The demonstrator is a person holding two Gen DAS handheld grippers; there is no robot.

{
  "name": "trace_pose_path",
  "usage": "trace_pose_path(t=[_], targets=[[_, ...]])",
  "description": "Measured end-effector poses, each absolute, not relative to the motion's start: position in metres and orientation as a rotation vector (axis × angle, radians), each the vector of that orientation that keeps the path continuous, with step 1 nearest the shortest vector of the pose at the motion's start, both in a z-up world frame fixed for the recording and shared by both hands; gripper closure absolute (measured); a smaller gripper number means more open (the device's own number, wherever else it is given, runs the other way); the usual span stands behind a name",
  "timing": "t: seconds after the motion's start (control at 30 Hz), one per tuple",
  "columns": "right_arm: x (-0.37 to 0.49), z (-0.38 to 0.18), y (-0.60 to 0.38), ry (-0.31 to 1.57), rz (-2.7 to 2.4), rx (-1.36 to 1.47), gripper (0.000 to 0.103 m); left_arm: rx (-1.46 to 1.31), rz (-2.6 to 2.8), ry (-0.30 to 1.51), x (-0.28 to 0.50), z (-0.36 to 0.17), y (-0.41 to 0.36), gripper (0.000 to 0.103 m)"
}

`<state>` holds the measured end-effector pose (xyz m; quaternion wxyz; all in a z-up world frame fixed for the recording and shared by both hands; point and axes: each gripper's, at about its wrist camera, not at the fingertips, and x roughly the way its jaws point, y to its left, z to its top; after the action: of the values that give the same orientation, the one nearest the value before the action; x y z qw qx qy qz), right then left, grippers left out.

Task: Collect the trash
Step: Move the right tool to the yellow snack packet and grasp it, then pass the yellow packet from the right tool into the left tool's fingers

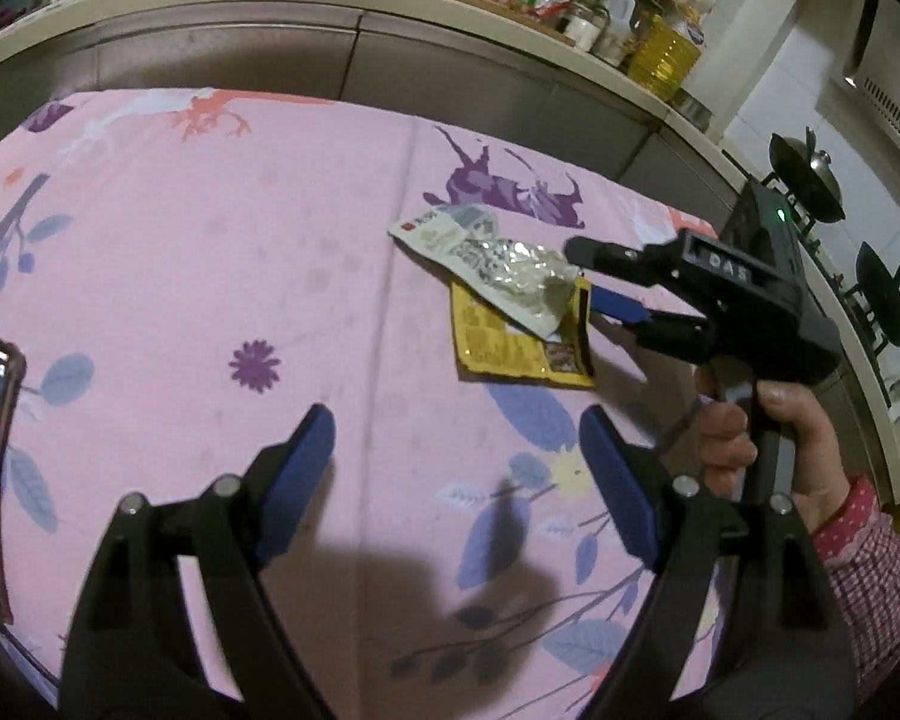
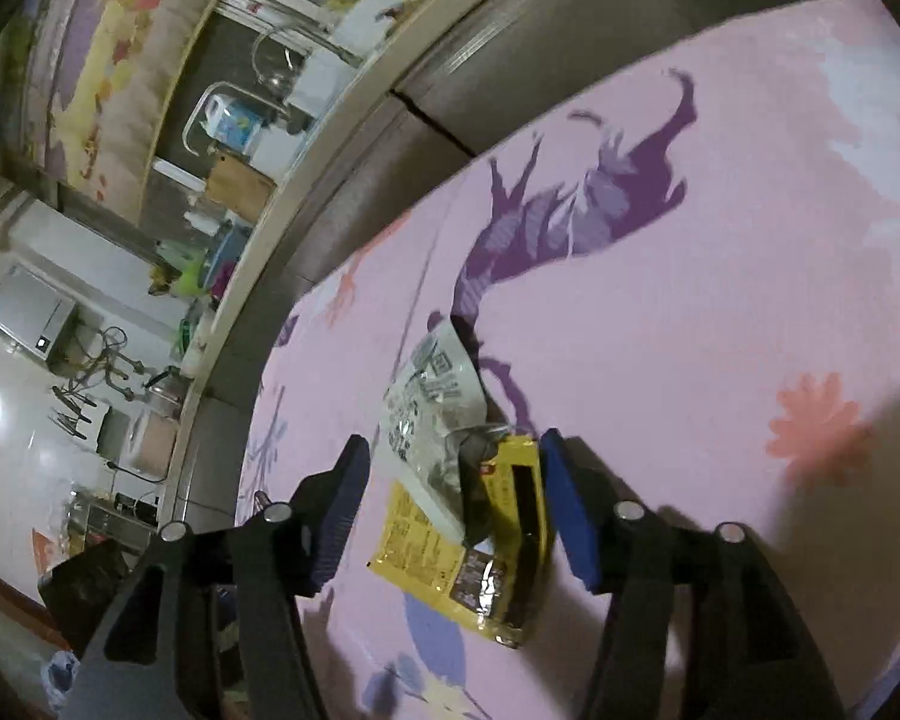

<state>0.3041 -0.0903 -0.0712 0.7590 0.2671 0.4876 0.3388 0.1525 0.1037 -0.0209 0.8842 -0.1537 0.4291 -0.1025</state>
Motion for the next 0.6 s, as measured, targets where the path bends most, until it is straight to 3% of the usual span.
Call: trace_pose_path(t=[0.03,0.17,0.33,0.6], targets=[[0.303,-0.073,-0.088,1.083,0.726,0.568,0.084,-0.320,-0.216,0.897,0.153,-0.023,0.102,0.023],[0.282,-0.068,-0.098,1.044,0.690,0.539,0.086,-0.321,-0.227,0.912,0.157,-0.029,0.094,0.023],[0.225,-0.075,-0.151,1.013,0.643,0.699,0.086,-0.319,-0.278,0.937,0.156,-0.036,0.075,0.023],[0.137,-0.137,-0.259,0.898,0.529,1.346,0.088,-0.417,-0.490,1.016,0.145,-0.050,0.032,0.023]])
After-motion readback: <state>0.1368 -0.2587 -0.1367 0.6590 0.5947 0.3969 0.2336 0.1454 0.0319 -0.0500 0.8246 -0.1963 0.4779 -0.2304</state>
